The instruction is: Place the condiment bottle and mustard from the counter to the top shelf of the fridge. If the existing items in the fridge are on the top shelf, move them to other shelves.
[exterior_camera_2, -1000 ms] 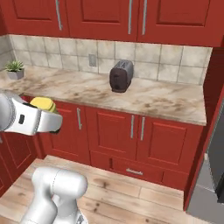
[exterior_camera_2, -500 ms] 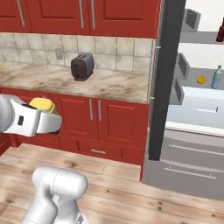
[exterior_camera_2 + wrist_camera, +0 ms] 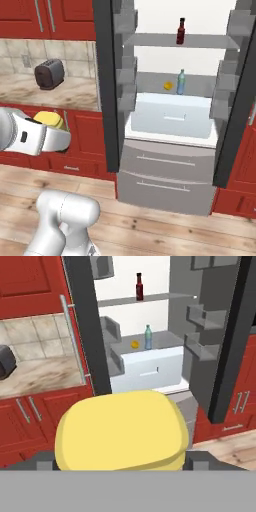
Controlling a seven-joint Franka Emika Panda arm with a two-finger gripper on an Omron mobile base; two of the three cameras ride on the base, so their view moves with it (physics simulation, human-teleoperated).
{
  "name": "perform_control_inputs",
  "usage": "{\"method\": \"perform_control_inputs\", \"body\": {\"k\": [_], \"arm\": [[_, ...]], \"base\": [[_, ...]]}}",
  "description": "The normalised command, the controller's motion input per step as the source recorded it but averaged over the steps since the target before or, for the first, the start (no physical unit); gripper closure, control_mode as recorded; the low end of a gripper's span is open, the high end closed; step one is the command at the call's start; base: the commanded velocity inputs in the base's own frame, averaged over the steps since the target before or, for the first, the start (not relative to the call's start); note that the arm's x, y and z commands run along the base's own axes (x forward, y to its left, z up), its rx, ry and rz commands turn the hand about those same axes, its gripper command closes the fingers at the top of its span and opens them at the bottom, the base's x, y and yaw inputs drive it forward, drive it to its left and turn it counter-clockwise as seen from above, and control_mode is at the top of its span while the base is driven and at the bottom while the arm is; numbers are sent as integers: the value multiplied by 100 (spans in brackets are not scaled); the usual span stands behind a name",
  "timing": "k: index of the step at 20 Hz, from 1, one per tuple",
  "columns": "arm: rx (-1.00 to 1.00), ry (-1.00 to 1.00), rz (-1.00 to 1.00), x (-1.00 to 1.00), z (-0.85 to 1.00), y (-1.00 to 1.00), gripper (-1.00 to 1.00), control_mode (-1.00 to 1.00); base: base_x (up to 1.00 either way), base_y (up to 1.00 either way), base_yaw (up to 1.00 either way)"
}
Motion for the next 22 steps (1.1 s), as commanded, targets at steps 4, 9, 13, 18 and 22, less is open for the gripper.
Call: {"method": "perform_control_inputs", "body": {"k": [4,9,13,18,22], "arm": [[0,0,0,0,0,0,100,100],[0,0,0,0,0,0,100,100],[0,0,0,0,0,0,100,100],[0,0,0,0,0,0,100,100],[0,0,0,0,0,0,100,100]], "base": [[80,-99,0],[80,-61,8],[53,-21,9],[63,0,6],[61,-13,4]]}}
